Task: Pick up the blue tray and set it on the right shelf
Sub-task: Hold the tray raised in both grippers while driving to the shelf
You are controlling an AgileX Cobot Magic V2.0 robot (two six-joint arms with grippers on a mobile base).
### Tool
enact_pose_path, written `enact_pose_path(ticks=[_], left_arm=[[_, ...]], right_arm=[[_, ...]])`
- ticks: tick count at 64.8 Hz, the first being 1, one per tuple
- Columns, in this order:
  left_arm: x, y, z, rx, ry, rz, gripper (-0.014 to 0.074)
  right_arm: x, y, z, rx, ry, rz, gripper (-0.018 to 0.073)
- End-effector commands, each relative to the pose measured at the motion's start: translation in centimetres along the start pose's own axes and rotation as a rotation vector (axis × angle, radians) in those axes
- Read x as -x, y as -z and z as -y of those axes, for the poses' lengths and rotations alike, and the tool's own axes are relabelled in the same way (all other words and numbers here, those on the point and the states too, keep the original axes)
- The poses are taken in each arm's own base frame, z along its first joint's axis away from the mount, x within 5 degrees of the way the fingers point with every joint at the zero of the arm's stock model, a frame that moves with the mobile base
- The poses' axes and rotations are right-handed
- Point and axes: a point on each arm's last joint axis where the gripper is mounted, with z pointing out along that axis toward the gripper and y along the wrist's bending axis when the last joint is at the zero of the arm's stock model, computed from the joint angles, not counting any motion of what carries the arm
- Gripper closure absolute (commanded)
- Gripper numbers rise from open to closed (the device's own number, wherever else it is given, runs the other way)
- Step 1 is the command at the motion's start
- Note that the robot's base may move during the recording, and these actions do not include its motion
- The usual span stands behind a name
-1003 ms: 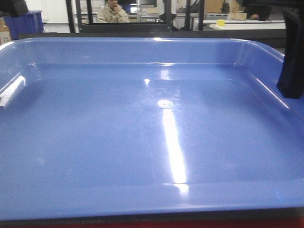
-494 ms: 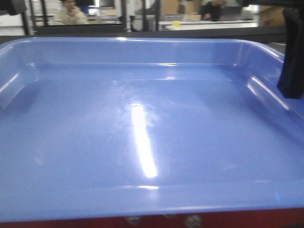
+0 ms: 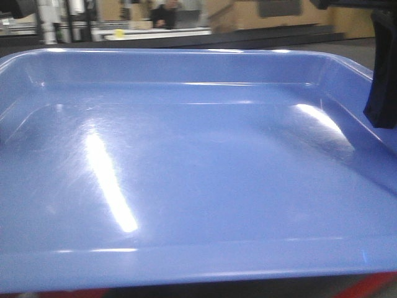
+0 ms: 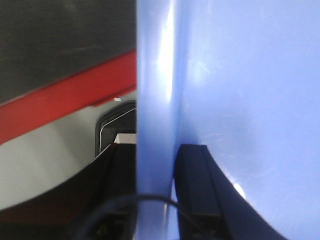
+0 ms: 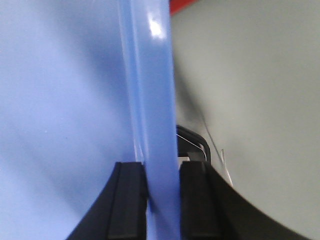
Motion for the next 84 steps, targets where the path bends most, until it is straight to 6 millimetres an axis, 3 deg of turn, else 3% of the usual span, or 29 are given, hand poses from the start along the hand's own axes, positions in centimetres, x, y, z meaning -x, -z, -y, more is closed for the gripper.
enact_pose_path(ticks=[1,84], left_arm=[[-0.03,1.34,0.89,-0.093,0.018,0.039,0.0490],[-0.10,1.35,0.99,-0.103,0.024,0.031,0.0490]], right_arm=[[0.49,1.46,-0.45,0.080,-0.013,0.074,0.0316],[0.49,1.46,-0.45,0.080,-0.013,0.074,0.0316]])
